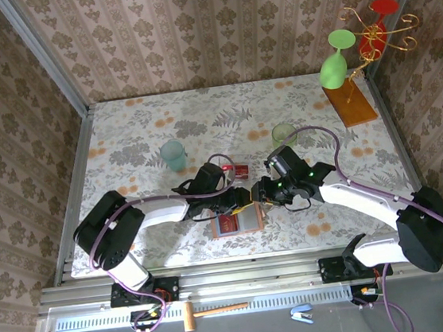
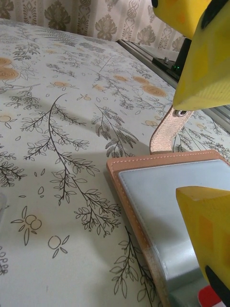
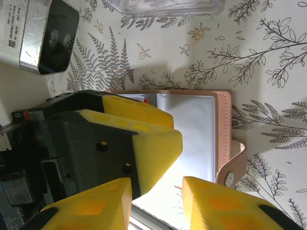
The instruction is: Take the credit cards out of the card holder
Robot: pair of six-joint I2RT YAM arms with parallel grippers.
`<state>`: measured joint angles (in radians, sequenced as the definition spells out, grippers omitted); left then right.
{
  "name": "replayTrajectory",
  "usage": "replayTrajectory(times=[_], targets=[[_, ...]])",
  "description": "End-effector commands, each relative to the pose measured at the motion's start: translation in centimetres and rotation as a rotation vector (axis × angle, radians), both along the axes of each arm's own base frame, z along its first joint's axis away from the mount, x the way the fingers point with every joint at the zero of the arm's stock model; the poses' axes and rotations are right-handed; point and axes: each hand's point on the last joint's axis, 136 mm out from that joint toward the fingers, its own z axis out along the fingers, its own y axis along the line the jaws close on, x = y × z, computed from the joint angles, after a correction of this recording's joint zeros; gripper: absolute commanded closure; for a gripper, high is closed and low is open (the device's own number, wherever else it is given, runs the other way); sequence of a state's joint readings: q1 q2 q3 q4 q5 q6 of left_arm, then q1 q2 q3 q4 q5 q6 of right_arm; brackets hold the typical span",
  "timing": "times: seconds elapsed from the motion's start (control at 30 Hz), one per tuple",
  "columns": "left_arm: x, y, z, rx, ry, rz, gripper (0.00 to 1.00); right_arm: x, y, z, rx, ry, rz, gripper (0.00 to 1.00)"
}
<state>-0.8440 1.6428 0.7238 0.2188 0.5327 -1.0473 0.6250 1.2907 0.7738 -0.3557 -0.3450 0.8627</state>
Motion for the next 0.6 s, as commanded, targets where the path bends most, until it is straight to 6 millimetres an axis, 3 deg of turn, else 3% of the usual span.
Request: replayTrajectory(times=[0.0, 0.4, 0.57], targets=[[0.2, -0.9, 1.3, -0.044, -0.021, -0.022, 0.54, -0.2, -0.3, -0.2, -0.006, -0.001, -0.002, 0.67], [0.4, 2.4, 2.7, -0.038, -0.069, 0.058, 0.53, 0.5, 2.1, -0.8, 0.055, 0.040, 0.028, 0.68], [0.3, 4.3, 2.7, -0.016, -0.085, 0.092, 0.53, 0.5, 3.9, -2.4, 0.031, 0.086, 0.068, 0.68]])
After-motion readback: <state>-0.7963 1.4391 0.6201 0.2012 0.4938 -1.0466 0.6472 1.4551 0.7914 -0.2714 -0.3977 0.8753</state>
